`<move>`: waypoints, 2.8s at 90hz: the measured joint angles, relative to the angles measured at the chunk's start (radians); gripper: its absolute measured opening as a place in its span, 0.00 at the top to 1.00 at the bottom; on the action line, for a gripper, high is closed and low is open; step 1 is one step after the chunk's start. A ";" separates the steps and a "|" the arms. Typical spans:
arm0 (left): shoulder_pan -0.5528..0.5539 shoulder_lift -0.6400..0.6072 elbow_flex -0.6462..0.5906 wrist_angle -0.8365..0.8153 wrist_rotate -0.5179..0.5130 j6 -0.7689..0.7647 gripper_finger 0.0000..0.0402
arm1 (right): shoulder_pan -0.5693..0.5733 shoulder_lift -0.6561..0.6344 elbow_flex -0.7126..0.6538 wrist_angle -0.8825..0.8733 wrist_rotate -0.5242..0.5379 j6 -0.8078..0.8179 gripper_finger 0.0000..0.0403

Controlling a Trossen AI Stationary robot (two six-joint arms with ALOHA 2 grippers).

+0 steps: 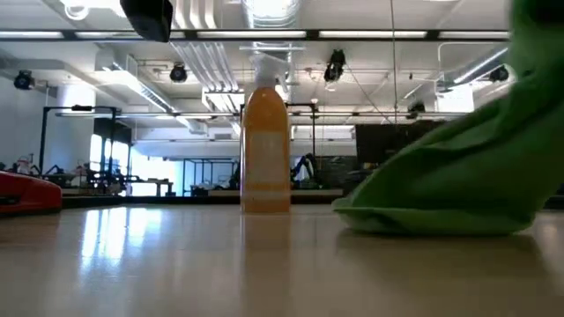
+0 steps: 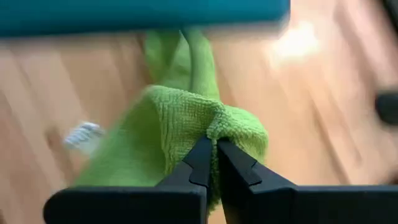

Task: Apply microfiber cloth
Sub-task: Wipe the front and back of the blue cellphone with the green microfiber cloth

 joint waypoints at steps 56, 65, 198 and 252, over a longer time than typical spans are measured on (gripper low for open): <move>0.055 -0.006 0.080 -0.451 0.400 -1.826 0.95 | -0.118 -0.273 -0.027 -0.029 -0.099 -0.139 1.00; 0.086 -0.006 0.084 -0.439 0.637 -1.979 0.95 | -0.193 -0.292 -0.077 -0.030 -0.093 -0.204 1.00; 0.171 0.014 -0.442 0.247 0.554 -2.707 0.95 | -0.035 -0.126 -0.540 0.439 -1.062 0.049 1.00; 0.222 0.080 -0.444 0.144 0.508 -2.890 0.94 | -0.090 -0.109 -0.395 0.450 -0.888 0.090 0.62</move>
